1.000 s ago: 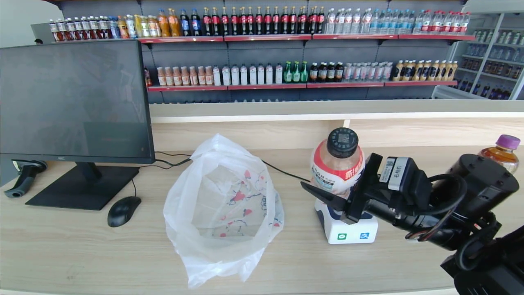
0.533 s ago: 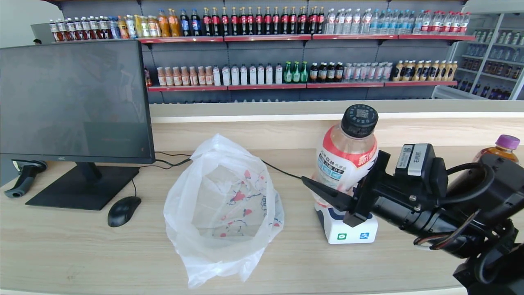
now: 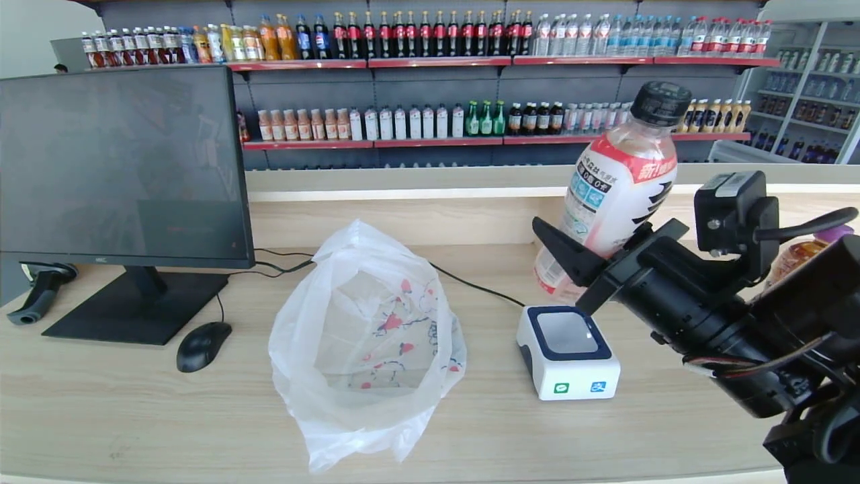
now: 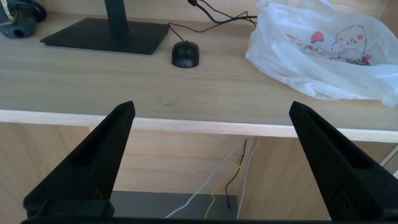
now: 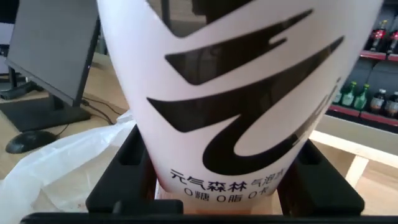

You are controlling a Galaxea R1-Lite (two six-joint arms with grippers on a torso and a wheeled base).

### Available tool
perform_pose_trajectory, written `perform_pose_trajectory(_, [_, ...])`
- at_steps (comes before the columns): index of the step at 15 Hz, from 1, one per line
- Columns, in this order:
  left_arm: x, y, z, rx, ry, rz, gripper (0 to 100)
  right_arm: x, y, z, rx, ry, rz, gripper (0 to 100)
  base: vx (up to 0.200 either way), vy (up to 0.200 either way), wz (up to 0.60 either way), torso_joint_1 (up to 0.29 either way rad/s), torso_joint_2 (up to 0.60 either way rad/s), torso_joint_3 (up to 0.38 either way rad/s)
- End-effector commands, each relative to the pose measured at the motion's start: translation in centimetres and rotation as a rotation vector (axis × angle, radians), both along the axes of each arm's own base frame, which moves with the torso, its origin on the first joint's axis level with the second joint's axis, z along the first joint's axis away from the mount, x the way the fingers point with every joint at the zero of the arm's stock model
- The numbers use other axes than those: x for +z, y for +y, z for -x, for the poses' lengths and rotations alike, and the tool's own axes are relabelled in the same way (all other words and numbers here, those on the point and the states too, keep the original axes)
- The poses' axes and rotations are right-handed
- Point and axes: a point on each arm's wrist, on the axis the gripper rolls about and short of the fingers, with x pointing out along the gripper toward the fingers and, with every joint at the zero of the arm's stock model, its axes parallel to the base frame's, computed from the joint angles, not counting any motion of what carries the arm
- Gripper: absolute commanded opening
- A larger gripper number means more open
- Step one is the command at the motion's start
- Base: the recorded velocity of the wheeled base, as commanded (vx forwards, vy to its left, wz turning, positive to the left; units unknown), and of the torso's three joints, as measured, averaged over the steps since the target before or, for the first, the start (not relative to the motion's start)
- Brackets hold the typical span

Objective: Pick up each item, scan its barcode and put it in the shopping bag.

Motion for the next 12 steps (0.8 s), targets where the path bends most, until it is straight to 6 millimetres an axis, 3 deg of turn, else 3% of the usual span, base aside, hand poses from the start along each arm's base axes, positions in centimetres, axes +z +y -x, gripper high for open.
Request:
perform_pose_trajectory(1, [0.0,0.0,0.0,0.000,0.001,0.000,100,0.1,0.3,-0.5,-0.069,0.023,-0.047,0,0.000,0.000,0.00,0.000,0.00,0.000])
perform_pose_trajectory(3, [0.0,0.0,0.0,-0.001,-0.001,0.000,100,-0.3,-0.4,-1.0,-0.132,0.068,-0.096,0,0.000,0.000,0.00,0.000,0.00,0.000])
perform_pose_trajectory(4, [0.0,0.0,0.0,-0.001,0.001,0.000,100,-0.5,-1.8,-1.8,-0.202,0.083,-0.112,0,0.000,0.000,0.00,0.000,0.00,0.000])
perform_pose_trajectory(7, [0.0,0.0,0.0,0.000,-0.001,0.000,100,-2.9,-2.9,-1.6,-0.228,0.186,-0.086,0,0.000,0.000,0.00,0.000,0.00,0.000])
perform_pose_trajectory(12, [0.0,0.0,0.0,0.000,-0.001,0.000,100,-2.4,-3.5,-1.2,-0.266,0.143,-0.043,0,0.000,0.000,0.00,0.000,0.00,0.000])
